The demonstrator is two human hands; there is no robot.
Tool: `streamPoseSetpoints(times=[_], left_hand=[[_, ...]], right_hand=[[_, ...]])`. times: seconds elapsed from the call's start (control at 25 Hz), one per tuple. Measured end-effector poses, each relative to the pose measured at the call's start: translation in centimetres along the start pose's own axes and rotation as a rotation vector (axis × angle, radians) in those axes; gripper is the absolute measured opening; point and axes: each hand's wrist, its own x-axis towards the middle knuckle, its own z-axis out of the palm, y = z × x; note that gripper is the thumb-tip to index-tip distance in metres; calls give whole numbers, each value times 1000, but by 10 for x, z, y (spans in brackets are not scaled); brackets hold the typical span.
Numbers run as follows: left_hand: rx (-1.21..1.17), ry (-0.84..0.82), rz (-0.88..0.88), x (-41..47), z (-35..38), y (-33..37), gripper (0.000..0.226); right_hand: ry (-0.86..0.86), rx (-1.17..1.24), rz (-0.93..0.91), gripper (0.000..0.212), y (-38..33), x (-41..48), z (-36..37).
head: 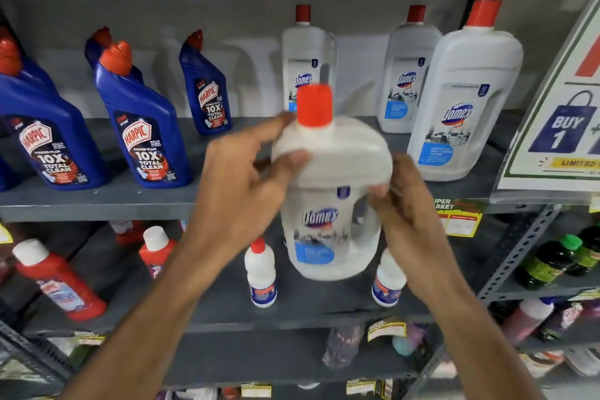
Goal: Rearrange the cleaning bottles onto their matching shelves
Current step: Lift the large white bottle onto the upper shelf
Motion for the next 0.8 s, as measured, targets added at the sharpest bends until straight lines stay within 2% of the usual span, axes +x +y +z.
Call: streamPoseSetpoints(times=[0.16,0.36,0.56,0.8], left_hand=[[64,86,106,78,-8,19,26],[126,105,17,136,6,-13,24],[34,85,-123,153,17,-41,21],[58,40,-65,152,23,-45,27]], right_hand=[[71,12,-51,23,-26,74,-2],[152,0,22,12,-1,135,9],[175,-132,127,25,25,156,18],[153,-138,148,33,30,153,17]])
